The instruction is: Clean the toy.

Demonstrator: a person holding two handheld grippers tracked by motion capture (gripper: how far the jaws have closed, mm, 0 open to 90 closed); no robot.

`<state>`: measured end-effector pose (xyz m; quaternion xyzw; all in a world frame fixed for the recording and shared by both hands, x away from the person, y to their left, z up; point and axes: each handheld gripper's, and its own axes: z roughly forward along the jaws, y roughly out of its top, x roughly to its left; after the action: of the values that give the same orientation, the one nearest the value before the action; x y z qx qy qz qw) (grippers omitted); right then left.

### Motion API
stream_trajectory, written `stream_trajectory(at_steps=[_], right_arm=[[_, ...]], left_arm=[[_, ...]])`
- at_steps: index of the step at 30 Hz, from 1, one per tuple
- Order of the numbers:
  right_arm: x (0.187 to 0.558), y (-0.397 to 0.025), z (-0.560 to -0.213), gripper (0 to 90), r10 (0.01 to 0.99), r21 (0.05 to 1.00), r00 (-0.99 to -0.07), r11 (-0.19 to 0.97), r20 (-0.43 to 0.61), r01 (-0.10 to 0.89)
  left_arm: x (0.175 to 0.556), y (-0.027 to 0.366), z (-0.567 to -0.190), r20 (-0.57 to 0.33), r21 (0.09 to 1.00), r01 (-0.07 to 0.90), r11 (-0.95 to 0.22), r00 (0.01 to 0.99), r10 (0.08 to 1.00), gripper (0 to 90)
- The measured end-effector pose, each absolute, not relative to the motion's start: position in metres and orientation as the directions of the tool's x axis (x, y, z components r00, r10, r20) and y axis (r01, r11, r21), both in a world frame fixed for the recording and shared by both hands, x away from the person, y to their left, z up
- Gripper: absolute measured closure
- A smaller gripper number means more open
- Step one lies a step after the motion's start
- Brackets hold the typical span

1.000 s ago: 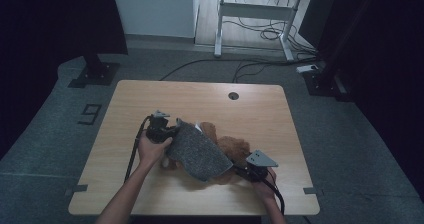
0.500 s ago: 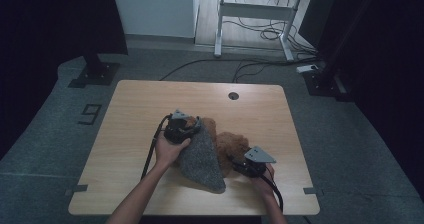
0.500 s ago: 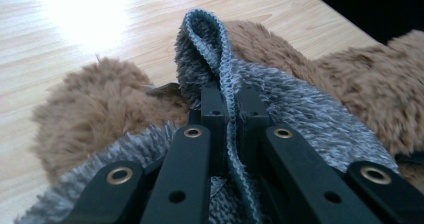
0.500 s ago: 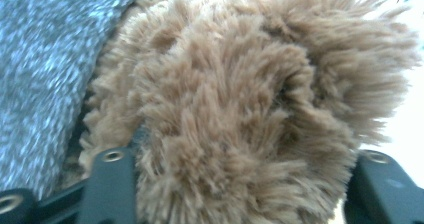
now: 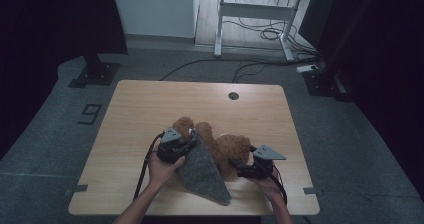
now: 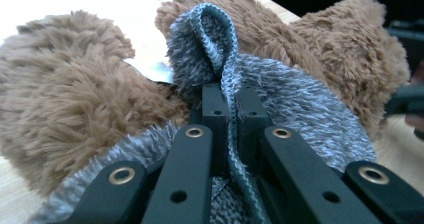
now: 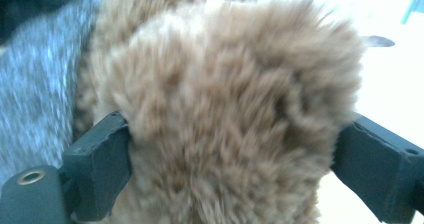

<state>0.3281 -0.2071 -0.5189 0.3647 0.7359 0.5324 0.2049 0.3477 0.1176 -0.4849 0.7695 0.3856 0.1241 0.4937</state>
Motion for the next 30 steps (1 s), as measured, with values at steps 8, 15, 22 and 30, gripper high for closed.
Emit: stream_trajectory(at_steps=[8, 15, 22, 30], right_arm=[[0.353, -0.199, -0.493, 3.1, 0.725, 0.906, -0.672, 0.172, 0.149, 0.386], [0.353, -0.191, -0.515, 19.7, 0.683, 0.864, -0.710, 0.244, 0.170, 0.441], [0.343, -0.173, -0.513, 43.1, 0.740, 0.906, -0.663, 0.352, -0.115, 0.236], [0.345, -0.176, -0.517, 43.3, 0.726, 0.920, -0.681, 0.325, -0.094, 0.220]], left_arm=[[0.331, 0.124, -0.491, -0.218, 0.869, 0.462, -0.178, 0.681, 0.699, 85.7], [0.322, 0.126, -0.495, -0.241, 0.872, 0.461, -0.162, 0.693, 0.680, 85.7], [0.317, 0.129, -0.494, -0.260, 0.875, 0.465, -0.131, 0.682, 0.683, 85.5], [0.317, 0.130, -0.481, -0.293, 0.874, 0.477, -0.098, 0.676, 0.677, 85.2]])
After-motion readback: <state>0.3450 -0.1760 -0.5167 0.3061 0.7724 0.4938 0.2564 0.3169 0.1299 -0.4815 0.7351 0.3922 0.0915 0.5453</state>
